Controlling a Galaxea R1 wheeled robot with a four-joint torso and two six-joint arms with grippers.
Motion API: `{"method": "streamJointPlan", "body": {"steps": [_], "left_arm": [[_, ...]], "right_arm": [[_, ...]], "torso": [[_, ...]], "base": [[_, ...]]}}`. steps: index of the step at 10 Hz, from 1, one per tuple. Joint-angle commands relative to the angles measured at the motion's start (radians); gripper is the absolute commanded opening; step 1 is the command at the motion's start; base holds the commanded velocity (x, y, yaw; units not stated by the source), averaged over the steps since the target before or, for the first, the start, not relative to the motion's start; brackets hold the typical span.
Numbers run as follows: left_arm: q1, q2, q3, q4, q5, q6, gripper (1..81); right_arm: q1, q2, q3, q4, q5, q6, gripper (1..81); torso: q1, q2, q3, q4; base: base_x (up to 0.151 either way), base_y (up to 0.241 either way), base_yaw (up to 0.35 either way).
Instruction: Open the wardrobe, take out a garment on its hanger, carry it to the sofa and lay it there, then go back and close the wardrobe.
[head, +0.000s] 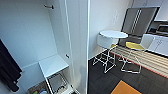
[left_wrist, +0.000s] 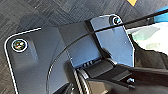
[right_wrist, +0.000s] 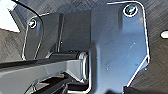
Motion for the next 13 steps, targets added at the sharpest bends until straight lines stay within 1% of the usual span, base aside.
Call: {"method": "streamJointPlan", "body": {"steps": [1,6,13], "left_arm": [[-0.045,0.01,0.0,0.01,0.041,0.002,81.1],[-0.042,0.033,-0.024,0.01,0.044,0.003,81.1],[-0.04,0.038,-0.024,0.01,0.044,0.01,81.1]], "right_arm": [[0.03,0.005,0.0,0.004,-0.059,0.002,81.1],[0.027,0.003,0.0,0.004,-0.059,0.002,81.1],[0.026,0.003,-0.011,0.004,-0.059,0.004,81.1]], "torso": [[0.0,0.0,0.0,0.0],[0.0,0.0,0.0,0.0],[0.0,0.0,0.0,0.0]], "base": [[0.0,0.0,0.298],[0.0,0.0,0.298],[0.0,0.0,0.298]]}}
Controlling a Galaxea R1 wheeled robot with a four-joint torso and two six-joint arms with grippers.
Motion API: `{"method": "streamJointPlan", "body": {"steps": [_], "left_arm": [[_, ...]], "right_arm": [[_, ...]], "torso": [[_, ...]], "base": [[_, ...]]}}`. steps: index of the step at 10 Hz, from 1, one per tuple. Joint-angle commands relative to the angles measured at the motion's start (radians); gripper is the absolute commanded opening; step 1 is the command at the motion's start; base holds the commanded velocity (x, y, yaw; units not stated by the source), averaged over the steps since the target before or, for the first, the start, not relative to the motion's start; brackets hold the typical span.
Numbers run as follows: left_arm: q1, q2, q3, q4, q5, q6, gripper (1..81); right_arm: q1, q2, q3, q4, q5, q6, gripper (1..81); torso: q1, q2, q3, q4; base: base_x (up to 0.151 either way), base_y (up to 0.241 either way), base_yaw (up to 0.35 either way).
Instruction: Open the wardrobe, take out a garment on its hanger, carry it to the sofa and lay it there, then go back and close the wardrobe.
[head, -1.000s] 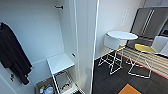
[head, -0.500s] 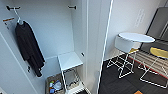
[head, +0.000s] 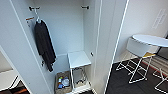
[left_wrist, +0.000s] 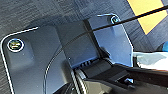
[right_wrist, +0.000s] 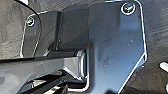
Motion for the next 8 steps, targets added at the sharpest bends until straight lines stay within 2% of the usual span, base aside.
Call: {"method": "streamJointPlan", "body": {"steps": [1,4,8], "left_arm": [[-0.045,0.004,0.009,0.009,0.044,0.005,81.1],[-0.043,0.006,0.009,0.009,0.044,0.005,81.1],[-0.04,0.009,0.009,0.008,0.044,0.005,81.1]], "right_arm": [[0.031,0.003,0.001,0.004,-0.059,0.002,81.1],[0.031,0.003,0.003,0.004,-0.059,0.002,81.1],[0.031,0.003,0.003,0.004,-0.059,0.001,81.1]], "torso": [[0.0,0.0,0.0,0.0],[0.0,0.0,0.0,0.0],[0.0,0.0,0.0,0.0]], "base": [[0.0,0.0,0.29],[0.0,0.0,0.241],[0.0,0.0,0.16]]}}
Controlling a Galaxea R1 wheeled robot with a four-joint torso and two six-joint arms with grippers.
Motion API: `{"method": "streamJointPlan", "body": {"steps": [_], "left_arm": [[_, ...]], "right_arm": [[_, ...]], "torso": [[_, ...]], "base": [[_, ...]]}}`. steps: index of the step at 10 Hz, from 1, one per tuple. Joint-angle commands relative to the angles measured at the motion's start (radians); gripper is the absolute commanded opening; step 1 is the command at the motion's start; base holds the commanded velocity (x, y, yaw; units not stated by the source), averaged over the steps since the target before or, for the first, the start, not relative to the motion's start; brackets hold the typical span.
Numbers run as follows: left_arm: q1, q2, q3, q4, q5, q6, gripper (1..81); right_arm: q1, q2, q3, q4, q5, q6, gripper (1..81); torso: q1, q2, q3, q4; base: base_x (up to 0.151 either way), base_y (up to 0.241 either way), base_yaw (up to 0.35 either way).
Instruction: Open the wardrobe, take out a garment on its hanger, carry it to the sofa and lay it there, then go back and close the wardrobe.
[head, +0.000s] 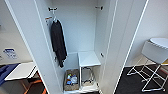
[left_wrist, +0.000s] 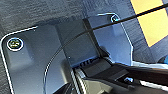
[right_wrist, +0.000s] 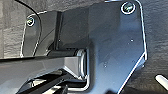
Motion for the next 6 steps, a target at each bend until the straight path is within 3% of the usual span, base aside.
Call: {"method": "streamJointPlan", "body": {"steps": [1,6], "left_arm": [[-0.044,0.007,0.009,0.008,0.043,0.005,81.1],[-0.043,0.007,0.009,0.008,0.043,0.005,81.1]], "right_arm": [[0.033,0.003,0.003,0.002,-0.056,0.002,81.1],[0.033,0.005,0.005,0.002,-0.056,0.002,81.1]], "torso": [[0.0,0.0,0.0,0.0],[0.0,0.0,0.0,0.0]], "base": [[0.0,0.0,0.174],[0.0,0.0,0.177]]}}
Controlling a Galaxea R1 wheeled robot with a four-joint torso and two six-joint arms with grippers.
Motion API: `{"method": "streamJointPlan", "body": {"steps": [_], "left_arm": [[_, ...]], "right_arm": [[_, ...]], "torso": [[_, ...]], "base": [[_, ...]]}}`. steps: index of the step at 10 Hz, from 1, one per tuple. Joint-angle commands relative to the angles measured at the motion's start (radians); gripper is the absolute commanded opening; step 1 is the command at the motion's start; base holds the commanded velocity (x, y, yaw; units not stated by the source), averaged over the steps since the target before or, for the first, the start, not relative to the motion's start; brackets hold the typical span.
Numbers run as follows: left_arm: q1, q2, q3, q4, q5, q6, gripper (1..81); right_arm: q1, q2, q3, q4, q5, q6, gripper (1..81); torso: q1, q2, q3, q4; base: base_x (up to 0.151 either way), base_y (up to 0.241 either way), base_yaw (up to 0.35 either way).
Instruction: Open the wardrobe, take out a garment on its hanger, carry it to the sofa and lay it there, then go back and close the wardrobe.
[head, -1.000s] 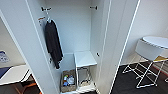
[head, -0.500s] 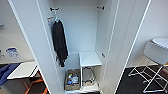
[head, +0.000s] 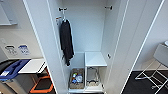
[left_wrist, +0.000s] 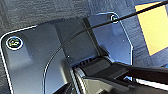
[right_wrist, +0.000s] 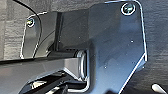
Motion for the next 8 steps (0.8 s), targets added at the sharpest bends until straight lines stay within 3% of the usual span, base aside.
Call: {"method": "streamJointPlan", "body": {"steps": [1,8], "left_arm": [[-0.045,0.006,0.01,0.008,0.043,0.007,81.1],[-0.039,0.006,0.01,0.003,0.034,0.004,81.1]], "right_arm": [[0.029,0.005,0.003,0.002,-0.059,0.0,81.1],[0.039,0.008,0.006,0.0,-0.06,0.0,81.1]], "torso": [[0.0,0.0,0.0,0.0],[0.0,0.0,0.0,0.0]], "base": [[0.0,0.0,0.112],[0.01,0.0,0.0]]}}
